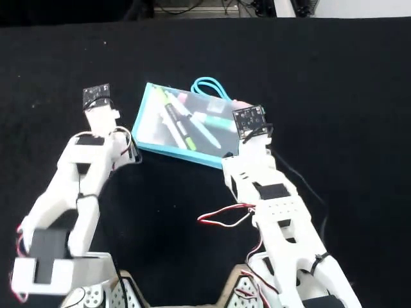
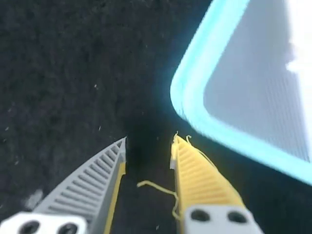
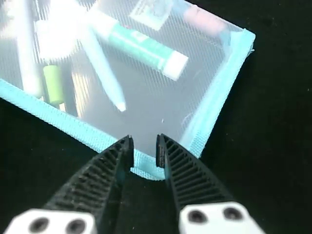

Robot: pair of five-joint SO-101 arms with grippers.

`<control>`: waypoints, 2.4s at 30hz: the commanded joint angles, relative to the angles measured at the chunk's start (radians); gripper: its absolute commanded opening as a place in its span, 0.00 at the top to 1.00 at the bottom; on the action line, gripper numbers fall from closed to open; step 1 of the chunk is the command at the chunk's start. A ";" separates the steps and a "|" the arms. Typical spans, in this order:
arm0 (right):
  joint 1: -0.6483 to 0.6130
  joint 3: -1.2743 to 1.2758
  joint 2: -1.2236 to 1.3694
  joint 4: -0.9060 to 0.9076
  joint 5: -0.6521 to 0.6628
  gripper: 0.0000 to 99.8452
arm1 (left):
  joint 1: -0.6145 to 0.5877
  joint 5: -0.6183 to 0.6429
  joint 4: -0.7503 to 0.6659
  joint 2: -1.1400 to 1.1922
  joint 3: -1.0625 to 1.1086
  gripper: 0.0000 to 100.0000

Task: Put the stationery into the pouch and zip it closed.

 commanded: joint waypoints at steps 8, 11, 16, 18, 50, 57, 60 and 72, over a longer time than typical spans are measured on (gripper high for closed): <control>0.020 -0.050 -0.005 -0.015 -0.008 0.91 | 0.012 -0.015 -0.049 -0.356 0.209 0.84; 0.020 -0.044 -0.027 -0.014 -0.008 0.91 | 0.012 -0.015 -0.132 -0.397 0.280 0.84; 0.014 0.062 -0.216 -0.017 -0.009 0.91 | 0.012 -0.015 -0.199 -0.480 0.361 0.84; 0.014 0.117 -0.318 -0.021 -0.009 0.91 | 0.012 -0.015 -0.198 -0.511 0.375 0.84; -0.035 0.412 -0.931 0.006 0.000 0.91 | -0.047 -0.379 -0.190 -0.568 0.530 0.84; 0.008 0.412 -0.941 0.081 0.000 0.91 | -0.251 -0.430 -0.198 -0.569 0.648 0.85; 0.046 0.412 -0.941 0.127 -0.008 0.91 | -0.278 -0.318 -0.198 -0.568 0.661 0.85; 0.092 0.412 -0.931 0.327 -0.008 0.91 | -0.275 -0.203 -0.198 -0.568 0.665 0.95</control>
